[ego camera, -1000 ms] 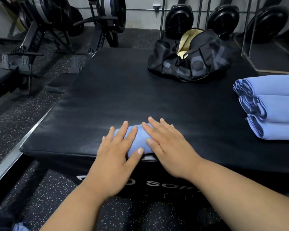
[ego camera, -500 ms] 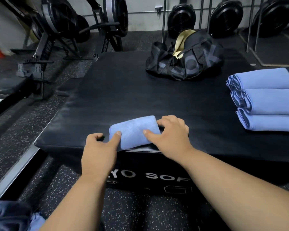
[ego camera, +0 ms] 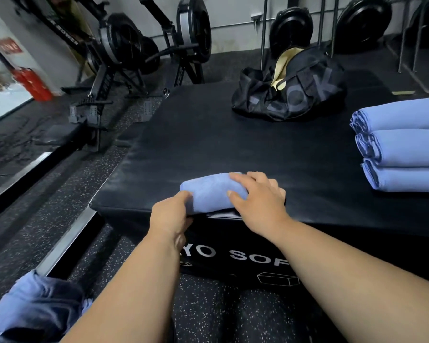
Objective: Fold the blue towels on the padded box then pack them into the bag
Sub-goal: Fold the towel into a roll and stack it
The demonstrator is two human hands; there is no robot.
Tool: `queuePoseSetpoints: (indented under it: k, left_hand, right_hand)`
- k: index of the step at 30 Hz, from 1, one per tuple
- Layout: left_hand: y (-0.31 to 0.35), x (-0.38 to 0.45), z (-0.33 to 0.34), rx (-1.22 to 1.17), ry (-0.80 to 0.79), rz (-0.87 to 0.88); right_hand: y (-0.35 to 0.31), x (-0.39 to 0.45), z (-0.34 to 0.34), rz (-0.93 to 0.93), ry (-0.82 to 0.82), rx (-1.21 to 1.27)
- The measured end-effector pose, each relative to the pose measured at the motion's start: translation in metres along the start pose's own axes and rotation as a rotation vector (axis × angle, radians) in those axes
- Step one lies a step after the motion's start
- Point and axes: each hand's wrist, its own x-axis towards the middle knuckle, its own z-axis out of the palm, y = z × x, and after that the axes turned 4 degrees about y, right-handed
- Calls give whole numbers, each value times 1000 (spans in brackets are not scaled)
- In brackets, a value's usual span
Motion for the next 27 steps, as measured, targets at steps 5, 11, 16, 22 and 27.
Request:
queuePoseSetpoints:
  k: [5, 11, 16, 22, 27]
  left_hand:
    - [7, -5, 2, -17, 6, -38]
    - [6, -4, 2, -182, 20, -55]
    - [13, -6, 2, -158, -58, -33]
    - [19, -11, 13, 10, -107, -7]
    - [31, -25, 21, -85, -242, 74]
  right_hand:
    - [2, 2, -6, -30, -116, -112]
    - [6, 1, -13, -81, -146, -143]
    - [11, 0, -16, -115, -161, -153]
    - [17, -1, -19, -138, -156, -111]
    - [24, 2, -28, -2, -104, 274]
